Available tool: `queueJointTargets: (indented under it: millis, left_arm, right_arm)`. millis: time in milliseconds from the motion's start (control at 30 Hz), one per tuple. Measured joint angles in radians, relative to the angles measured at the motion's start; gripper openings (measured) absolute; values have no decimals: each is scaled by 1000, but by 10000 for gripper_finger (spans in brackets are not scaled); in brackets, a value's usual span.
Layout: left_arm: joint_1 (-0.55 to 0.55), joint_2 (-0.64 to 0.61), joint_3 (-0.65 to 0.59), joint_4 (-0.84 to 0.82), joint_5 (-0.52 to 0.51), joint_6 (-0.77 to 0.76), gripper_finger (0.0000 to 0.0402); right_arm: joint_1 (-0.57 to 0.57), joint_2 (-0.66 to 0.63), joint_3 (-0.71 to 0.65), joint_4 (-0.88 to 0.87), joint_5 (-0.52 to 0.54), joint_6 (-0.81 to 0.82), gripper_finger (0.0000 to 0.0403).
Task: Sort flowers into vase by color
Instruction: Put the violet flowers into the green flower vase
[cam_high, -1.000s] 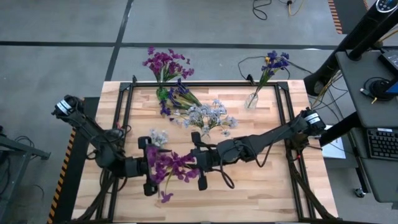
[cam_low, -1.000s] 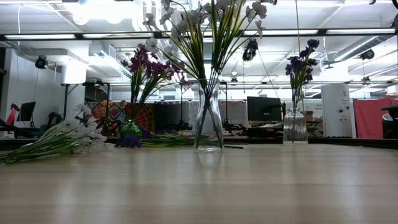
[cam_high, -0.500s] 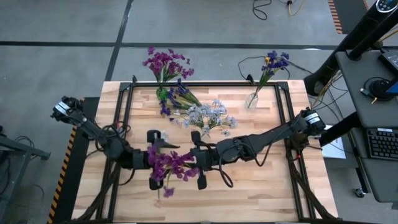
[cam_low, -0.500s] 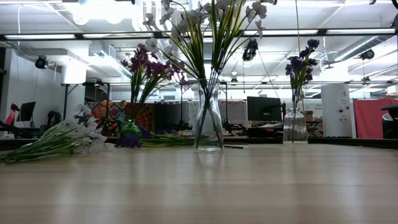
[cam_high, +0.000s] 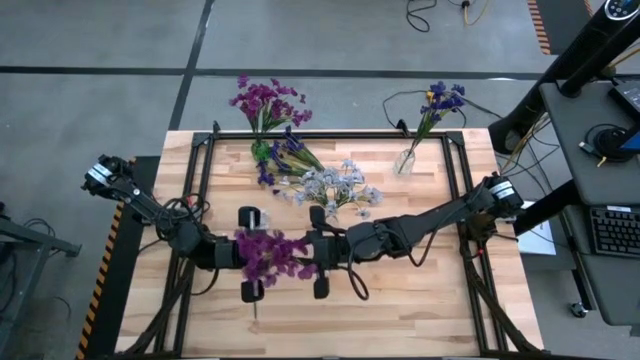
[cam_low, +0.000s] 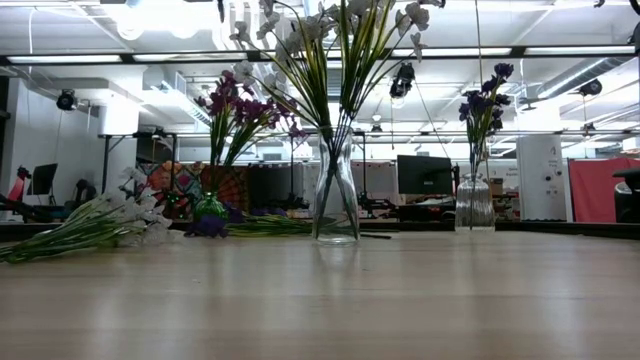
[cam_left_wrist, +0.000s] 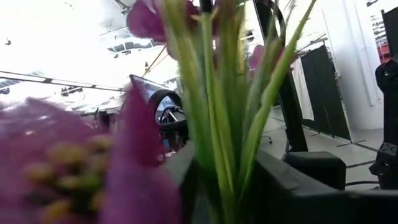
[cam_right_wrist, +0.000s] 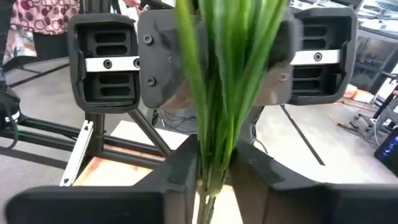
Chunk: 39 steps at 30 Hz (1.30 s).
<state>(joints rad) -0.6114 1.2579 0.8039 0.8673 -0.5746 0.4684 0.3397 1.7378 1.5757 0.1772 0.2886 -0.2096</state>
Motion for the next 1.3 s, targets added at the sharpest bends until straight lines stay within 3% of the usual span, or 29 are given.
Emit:
queueJointTargets:
  millis: [200, 533, 867, 1100, 1300]
  left_arm:
    - [0, 0, 0, 0, 0, -7, 10]
    - [-1, -89, 0, -45, -63, 55, 14]
    - [15, -292, 0, -254, -152, 102, 6]
    - [113, -399, -14, -385, -161, 73, 6]
    - [271, -483, -14, -492, -141, 53, 5]
  right_arm:
    - [0, 0, 0, 0, 0, 0, 130]
    - [2, -71, 1, -139, 2, 66, 186]
    - [3, -177, 2, -296, 0, 105, 199]
    - [-2, -296, 2, -458, 0, 132, 199]
    - [-11, -400, 2, -575, 33, 134, 199]
